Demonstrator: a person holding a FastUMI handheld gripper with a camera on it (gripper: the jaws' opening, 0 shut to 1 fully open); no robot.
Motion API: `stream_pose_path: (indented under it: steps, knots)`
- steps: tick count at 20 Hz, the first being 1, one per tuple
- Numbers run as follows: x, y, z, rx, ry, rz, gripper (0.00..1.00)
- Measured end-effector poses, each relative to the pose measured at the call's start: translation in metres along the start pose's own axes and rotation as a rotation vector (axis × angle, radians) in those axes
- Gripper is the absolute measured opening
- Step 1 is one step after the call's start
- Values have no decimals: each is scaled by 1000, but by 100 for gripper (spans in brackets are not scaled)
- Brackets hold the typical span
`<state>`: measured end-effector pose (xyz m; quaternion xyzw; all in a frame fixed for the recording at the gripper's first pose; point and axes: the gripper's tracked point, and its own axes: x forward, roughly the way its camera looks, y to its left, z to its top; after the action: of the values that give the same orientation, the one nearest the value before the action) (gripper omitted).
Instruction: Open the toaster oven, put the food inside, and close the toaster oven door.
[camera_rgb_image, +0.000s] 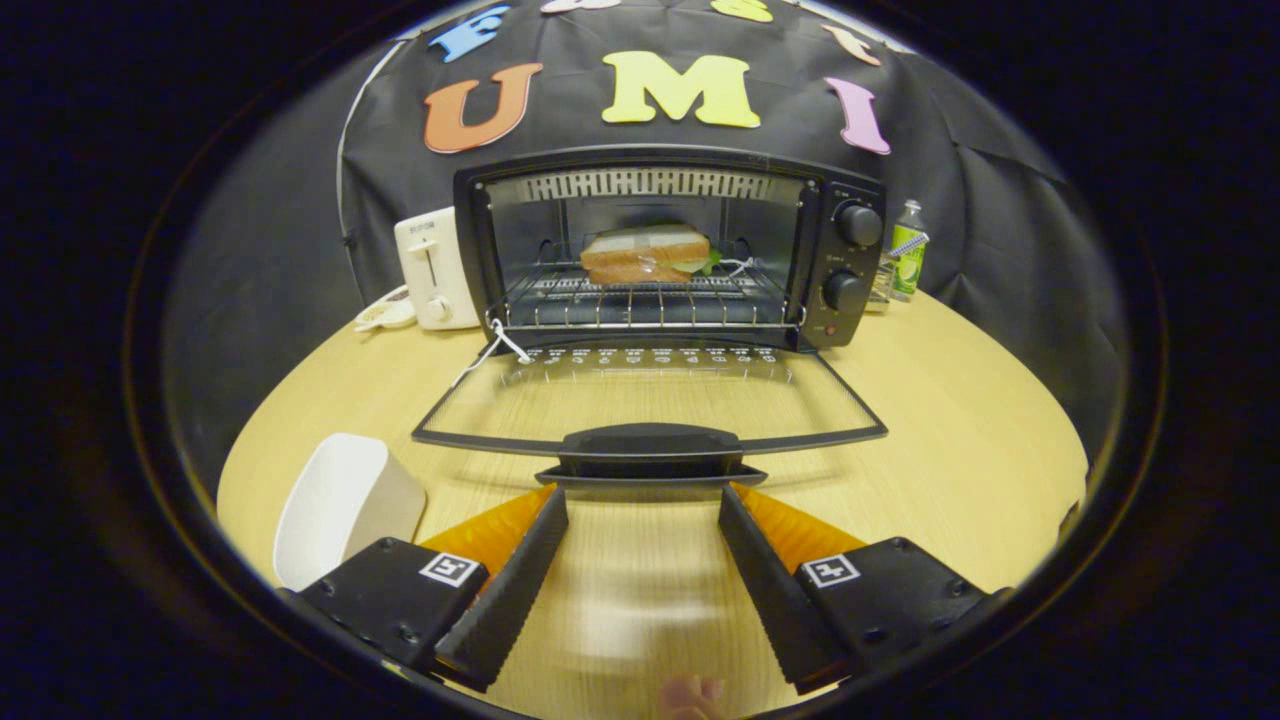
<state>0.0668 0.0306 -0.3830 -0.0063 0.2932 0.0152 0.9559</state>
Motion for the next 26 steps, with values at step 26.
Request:
stream_pose_path:
  steps: [26]
  knots:
    - [-42, 10, 86, -122, -406, -64, 100]
